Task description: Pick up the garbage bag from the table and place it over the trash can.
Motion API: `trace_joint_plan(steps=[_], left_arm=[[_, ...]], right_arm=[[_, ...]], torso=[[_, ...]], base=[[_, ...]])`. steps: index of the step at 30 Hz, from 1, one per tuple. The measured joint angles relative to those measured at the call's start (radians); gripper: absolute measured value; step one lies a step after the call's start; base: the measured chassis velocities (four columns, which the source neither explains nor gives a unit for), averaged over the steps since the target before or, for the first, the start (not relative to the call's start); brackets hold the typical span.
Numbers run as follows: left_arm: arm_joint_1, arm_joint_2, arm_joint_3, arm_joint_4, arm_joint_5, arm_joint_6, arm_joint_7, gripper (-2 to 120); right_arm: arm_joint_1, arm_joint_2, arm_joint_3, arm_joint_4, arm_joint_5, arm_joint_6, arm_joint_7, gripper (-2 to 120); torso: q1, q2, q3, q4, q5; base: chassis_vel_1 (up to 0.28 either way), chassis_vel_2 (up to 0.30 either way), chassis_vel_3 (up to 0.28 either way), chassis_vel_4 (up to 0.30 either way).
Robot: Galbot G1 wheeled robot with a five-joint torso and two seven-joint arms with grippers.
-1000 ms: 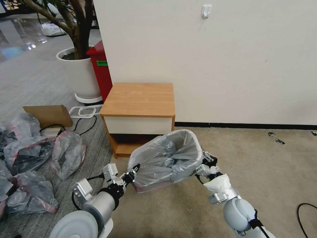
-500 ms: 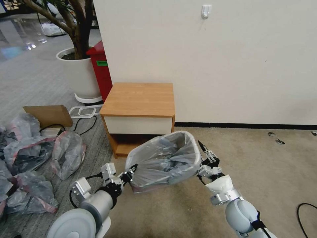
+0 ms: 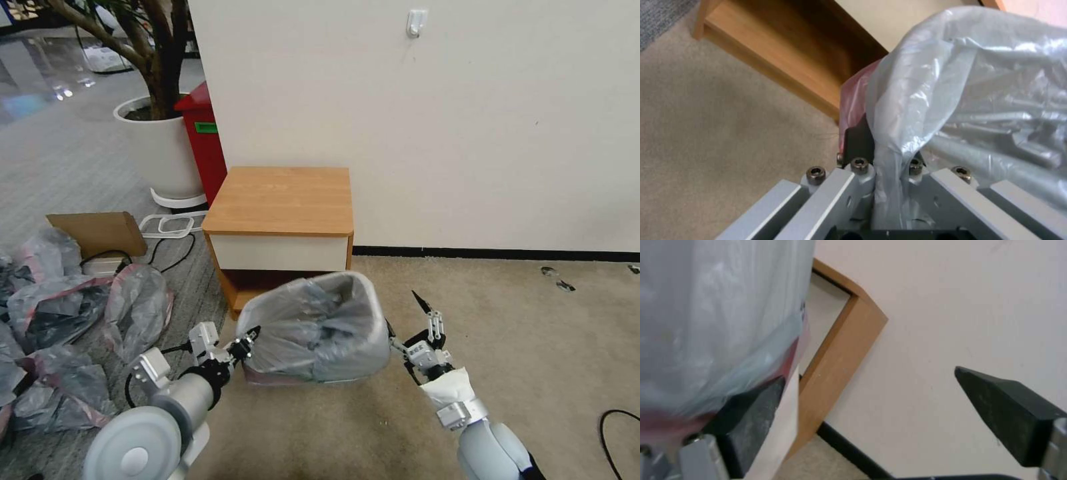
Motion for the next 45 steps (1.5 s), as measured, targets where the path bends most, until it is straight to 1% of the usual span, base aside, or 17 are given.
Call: trace_joint_plan(steps=[2,6,14,18,19,22,23,25,26,29,33,36,37,40,42,43,45], left_arm=[[-0.001,0.002,-0.005,0.003,-0.002,0.000,0.000,0],[-0.003,0.001,-0.005,0.005,-0.002,0.001,-0.001,0],[0.000,0.027,0.005,0.021,0.047,0.021,0.003,0],[0.020,0.069,0.047,0.021,0.258,0.039,0.083,0],[0.020,0.069,0.047,0.021,0.258,0.039,0.083,0],[0.036,0.090,0.081,0.018,0.443,0.044,0.138,0],[0.036,0.090,0.081,0.018,0.443,0.044,0.138,0],[0.048,0.103,0.092,0.018,0.543,0.044,0.167,0],[0.048,0.103,0.092,0.018,0.543,0.044,0.167,0],[0.076,0.119,0.103,0.011,0.638,0.038,0.197,0],[0.091,0.121,0.114,0.009,0.717,0.027,0.225,0],[0.106,0.117,0.133,0.007,0.852,0.013,0.278,0],[0.106,0.117,0.133,0.007,0.852,0.013,0.278,0],[0.114,0.112,0.145,0.007,0.988,-0.005,0.344,0],[0.114,0.111,0.146,0.009,1.005,-0.010,0.349,0],[0.114,0.105,0.152,0.021,1.065,-0.025,0.363,0],[0.114,0.099,0.159,0.031,1.101,-0.034,0.367,0]], right_arm=[[-0.007,-0.007,0.008,0.016,0.071,-0.006,-0.029,100],[-0.015,-0.009,0.013,0.032,0.117,-0.028,-0.038,100],[-0.018,0.006,0.067,0.096,0.132,-0.065,0.014,100],[-0.013,-0.012,0.067,0.271,0.219,-0.135,0.034,100],[-0.013,-0.012,0.067,0.271,0.219,-0.135,0.034,100],[0.015,-0.067,0.019,0.399,0.298,-0.222,0.004,100],[0.015,-0.067,0.019,0.399,0.298,-0.222,0.004,100],[0.039,-0.119,-0.025,0.445,0.335,-0.276,-0.035,97],[0.039,-0.119,-0.025,0.445,0.335,-0.276,-0.035,97],[0.100,-0.219,-0.125,0.489,0.356,-0.363,-0.097,84],[0.140,-0.266,-0.181,0.503,0.374,-0.402,-0.109,76],[0.190,-0.337,-0.246,0.529,0.391,-0.487,-0.140,59],[0.190,-0.337,-0.246,0.529,0.391,-0.487,-0.140,59],[0.203,-0.381,-0.280,0.573,0.434,-0.625,-0.147,44],[0.203,-0.384,-0.283,0.578,0.444,-0.639,-0.144,43],[0.202,-0.392,-0.295,0.594,0.472,-0.686,-0.133,37],[0.197,-0.398,-0.302,0.601,0.483,-0.716,-0.129,30]], torso=[[0.000,0.000,0.000,0.0000,0.0000],[0.000,0.000,0.000,0.0000,0.0001],[0.000,0.000,0.000,0.0000,0.0001],[0.000,0.000,0.000,0.0000,-0.0001],[0.000,0.000,0.000,0.0000,-0.0001],[0.000,0.000,0.000,0.0000,0.0000],[0.000,0.000,0.000,0.0000,0.0000],[0.000,0.000,0.000,0.0000,0.0002],[0.000,0.000,0.000,0.0000,0.0002],[0.000,0.000,0.000,0.0001,0.0002],[0.000,0.000,0.000,0.0001,0.0002],[0.000,0.000,0.000,0.0002,0.0002],[0.000,0.000,0.000,0.0002,0.0002],[0.000,0.000,0.000,0.0000,0.0001],[0.000,0.000,0.000,0.0000,0.0002],[0.000,0.000,0.000,0.0000,0.0001],[0.000,0.000,0.000,0.0000,0.0001]], base=[[0.000,0.000,0.000,0.000],[0.000,0.000,0.000,0.000],[0.000,0.000,0.000,0.000],[0.000,0.000,0.000,0.000],[0.000,0.000,0.000,0.000],[0.000,0.000,0.000,0.000],[0.000,0.000,0.000,0.000],[0.000,0.000,0.000,0.000],[0.000,0.000,0.000,0.000],[0.000,0.000,0.000,0.000],[0.000,0.000,0.000,0.000],[0.000,0.000,0.000,0.000],[0.000,0.000,0.000,0.000],[0.000,0.000,0.000,0.000],[0.000,0.000,0.000,0.000],[0.000,0.000,0.000,0.000],[0.000,0.000,0.000,0.000]])
